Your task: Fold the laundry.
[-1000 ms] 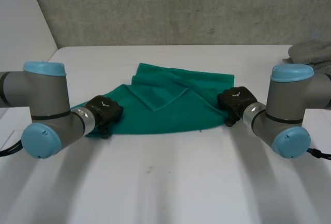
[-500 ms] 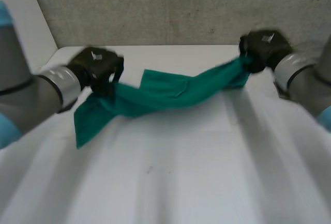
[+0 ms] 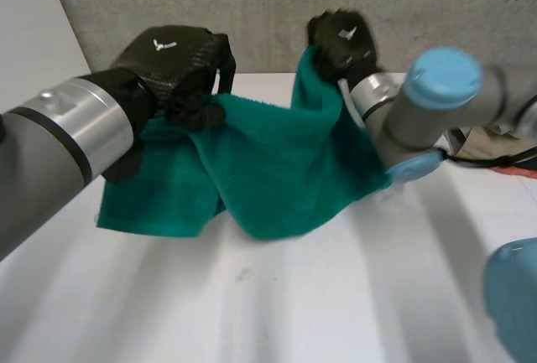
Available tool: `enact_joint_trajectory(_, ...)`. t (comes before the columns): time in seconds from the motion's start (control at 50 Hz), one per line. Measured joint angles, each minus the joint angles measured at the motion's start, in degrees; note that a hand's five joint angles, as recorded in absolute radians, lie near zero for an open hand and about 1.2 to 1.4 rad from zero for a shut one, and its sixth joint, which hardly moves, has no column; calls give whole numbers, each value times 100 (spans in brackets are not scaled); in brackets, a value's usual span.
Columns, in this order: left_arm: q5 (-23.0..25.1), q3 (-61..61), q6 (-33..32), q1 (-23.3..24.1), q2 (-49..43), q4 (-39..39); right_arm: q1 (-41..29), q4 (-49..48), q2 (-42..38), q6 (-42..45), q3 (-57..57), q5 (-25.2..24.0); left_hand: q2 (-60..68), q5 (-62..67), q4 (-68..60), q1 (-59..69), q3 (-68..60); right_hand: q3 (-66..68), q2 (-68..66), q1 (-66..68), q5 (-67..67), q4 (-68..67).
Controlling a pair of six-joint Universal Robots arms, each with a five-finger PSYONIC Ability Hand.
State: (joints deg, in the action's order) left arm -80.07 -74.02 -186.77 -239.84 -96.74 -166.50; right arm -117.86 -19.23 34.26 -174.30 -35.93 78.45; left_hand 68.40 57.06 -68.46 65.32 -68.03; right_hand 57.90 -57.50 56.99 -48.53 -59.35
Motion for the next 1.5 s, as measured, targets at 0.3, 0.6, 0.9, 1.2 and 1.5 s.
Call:
enact_joint_trajectory(0.3,-249,335,-57,31,0,-4,71,3230,974,359,273,1174,0,0,0,0,0,-4591,4538,-4423,4575,4695)
enact_joint_trajectory(0.6,-440,1069,20,105,-431,52,-120,3547,2619,-781,-3995,364,0,-2,-1,0,0,-4597,4539,-4423,4575,4695)
enact_joint_trajectory(0.9,-530,1105,131,164,-429,166,-1038,1163,1479,-1459,-4130,1481,0,0,-2,0,0,628,-808,751,-573,-477)
enact_joint_trajectory(1.2,-473,508,-626,-704,-1104,166,535,3489,3281,688,-3652,-23,0,-2,-3,0,0,1003,-1003,821,-880,-905)
enact_joint_trajectory(1.5,-98,2256,-724,-772,-2922,-197,1111,4766,1624,2723,-851,-631,13,0,-3,0,-13,1004,-1003,820,-923,-911)
